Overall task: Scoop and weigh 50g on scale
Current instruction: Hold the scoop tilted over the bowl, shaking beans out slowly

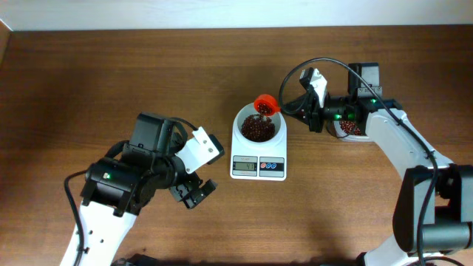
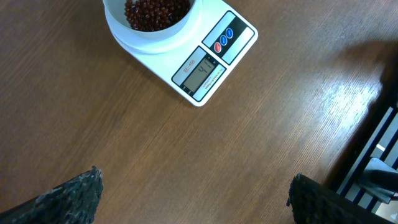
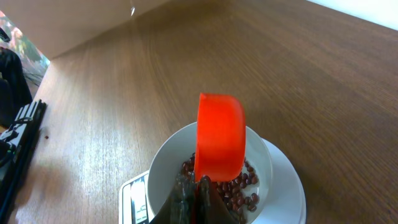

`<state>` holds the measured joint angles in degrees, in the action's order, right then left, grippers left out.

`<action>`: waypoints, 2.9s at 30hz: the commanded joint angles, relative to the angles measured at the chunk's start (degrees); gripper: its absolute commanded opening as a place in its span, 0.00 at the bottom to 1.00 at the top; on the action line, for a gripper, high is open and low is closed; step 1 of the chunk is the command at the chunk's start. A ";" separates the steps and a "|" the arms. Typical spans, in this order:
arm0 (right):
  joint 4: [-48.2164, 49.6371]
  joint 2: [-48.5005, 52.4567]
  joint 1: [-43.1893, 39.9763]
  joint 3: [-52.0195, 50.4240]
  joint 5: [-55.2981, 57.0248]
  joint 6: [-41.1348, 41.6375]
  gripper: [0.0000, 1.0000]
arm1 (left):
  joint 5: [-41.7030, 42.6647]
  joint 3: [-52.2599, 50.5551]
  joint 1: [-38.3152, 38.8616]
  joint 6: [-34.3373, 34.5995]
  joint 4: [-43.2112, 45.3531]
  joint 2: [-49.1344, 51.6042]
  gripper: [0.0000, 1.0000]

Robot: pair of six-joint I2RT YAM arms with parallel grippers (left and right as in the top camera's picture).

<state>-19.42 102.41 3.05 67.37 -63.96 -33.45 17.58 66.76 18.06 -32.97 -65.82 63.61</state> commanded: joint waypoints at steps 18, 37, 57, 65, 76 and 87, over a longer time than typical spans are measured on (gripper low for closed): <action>1.20 0.13 -0.04 -0.20 -0.50 -0.83 0.04 | 0.20 1.01 -0.24 0.76 -0.04 -0.63 0.99; 0.85 0.28 0.42 -0.22 -1.90 -0.63 0.04 | 0.20 1.01 -0.24 0.76 -0.04 -0.63 0.99; 2.60 2.32 0.31 -0.35 -5.29 -0.02 0.04 | 0.20 1.01 -0.24 0.76 -0.04 -0.63 0.99; 3.96 2.71 0.70 -0.31 -6.67 0.76 0.04 | 0.20 1.01 -0.24 0.76 -0.04 -0.63 0.99; 5.07 2.86 0.70 -0.33 -6.03 1.03 0.04 | 0.20 1.01 -0.24 0.76 -0.04 -0.63 0.99; 4.92 2.86 0.68 -0.33 -4.37 1.07 0.04 | 0.20 1.01 -0.24 0.76 -0.04 -0.63 0.99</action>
<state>-14.52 104.75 3.68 67.31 -67.16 -32.10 17.58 66.76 18.06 -32.97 -65.82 63.61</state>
